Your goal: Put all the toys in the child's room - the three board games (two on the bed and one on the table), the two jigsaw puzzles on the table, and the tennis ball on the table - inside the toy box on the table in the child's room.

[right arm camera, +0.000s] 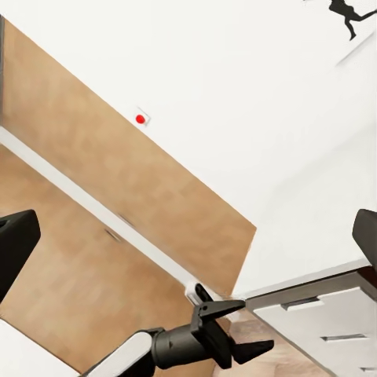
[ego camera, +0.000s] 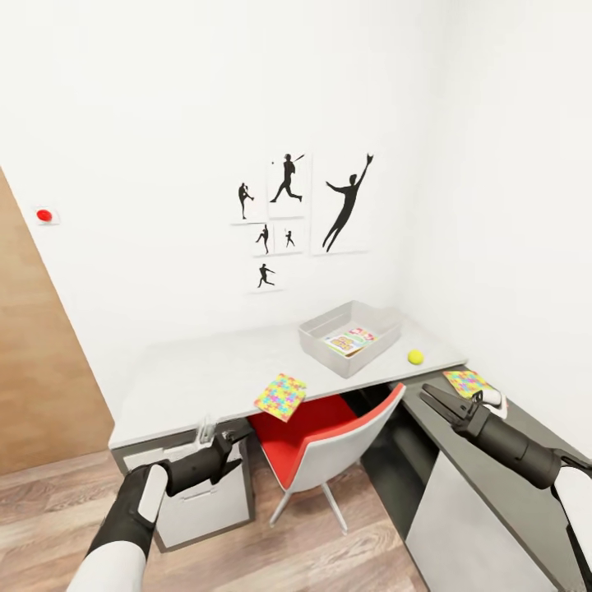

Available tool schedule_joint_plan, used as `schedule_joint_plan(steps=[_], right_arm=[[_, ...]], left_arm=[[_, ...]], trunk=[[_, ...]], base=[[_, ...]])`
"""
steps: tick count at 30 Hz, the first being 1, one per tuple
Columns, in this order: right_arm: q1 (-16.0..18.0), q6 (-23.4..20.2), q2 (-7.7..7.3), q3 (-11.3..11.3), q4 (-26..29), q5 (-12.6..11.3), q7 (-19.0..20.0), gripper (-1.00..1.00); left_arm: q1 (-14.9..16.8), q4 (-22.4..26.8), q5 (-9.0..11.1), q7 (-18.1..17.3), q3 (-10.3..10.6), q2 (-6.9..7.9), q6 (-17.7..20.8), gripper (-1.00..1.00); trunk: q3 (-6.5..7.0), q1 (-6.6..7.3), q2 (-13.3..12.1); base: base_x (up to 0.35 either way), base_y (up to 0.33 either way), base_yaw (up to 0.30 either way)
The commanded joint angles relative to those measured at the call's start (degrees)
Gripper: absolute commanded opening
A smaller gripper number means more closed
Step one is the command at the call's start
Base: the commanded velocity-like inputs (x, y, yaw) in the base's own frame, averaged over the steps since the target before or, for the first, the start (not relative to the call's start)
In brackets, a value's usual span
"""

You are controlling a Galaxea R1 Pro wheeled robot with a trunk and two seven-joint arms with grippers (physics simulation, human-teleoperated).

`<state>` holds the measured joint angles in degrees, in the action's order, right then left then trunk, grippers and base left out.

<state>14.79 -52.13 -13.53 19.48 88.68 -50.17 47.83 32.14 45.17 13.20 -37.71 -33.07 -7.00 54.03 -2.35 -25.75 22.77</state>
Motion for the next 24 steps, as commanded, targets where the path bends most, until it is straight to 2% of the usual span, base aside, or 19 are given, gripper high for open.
schedule_joint_plan(steps=[1,6,16,19,21,24], right_arm=[[0.1,-0.3,-0.01,0.1,0.0,0.0,0.2,1.0],[0.1,-0.3,-0.01,0.1,0.0,-0.1,0.2,1.0],[0.0,-1.7,-0.07,0.2,1.2,-0.5,0.7,1.0],[-0.3,-5.1,-0.09,0.4,1.5,-0.7,4.2,1.0],[-0.4,-7.2,-0.09,0.6,1.7,-0.8,8.4,1.0],[-0.4,-7.9,-0.05,0.7,1.7,-0.9,11.3,1.0]], left_arm=[[0.1,-0.3,-0.3,-0.3,-0.3,-0.06,0.3,1.0],[0.2,-1.8,-0.3,-0.2,-0.2,-0.04,0.1,1.0],[0.2,-2.0,-0.3,-0.2,-0.2,-0.03,-0.1,1.0],[0.2,-2.0,-0.3,-0.2,-0.2,-0.03,-0.1,1.0],[0.2,-2.0,-0.3,-0.2,-0.2,-0.03,-0.1,1.0],[0.2,-2.0,-0.3,-0.2,-0.2,-0.03,-0.1,1.0]], trunk=[[-0.14,-0.03,0.1],[-0.14,-0.03,0.1],[-0.14,-0.03,0.1],[-0.14,-0.03,0.1],[-0.14,-0.03,0.1],[-0.14,-0.03,0.1]], base=[[-0.089,-0.181,0.0],[-0.07,-0.16,0.0],[-0.007,-0.025,0.0],[0.0,-0.005,0.0],[0.0,-0.002,0.0],[0.0,0.0,0.0]])
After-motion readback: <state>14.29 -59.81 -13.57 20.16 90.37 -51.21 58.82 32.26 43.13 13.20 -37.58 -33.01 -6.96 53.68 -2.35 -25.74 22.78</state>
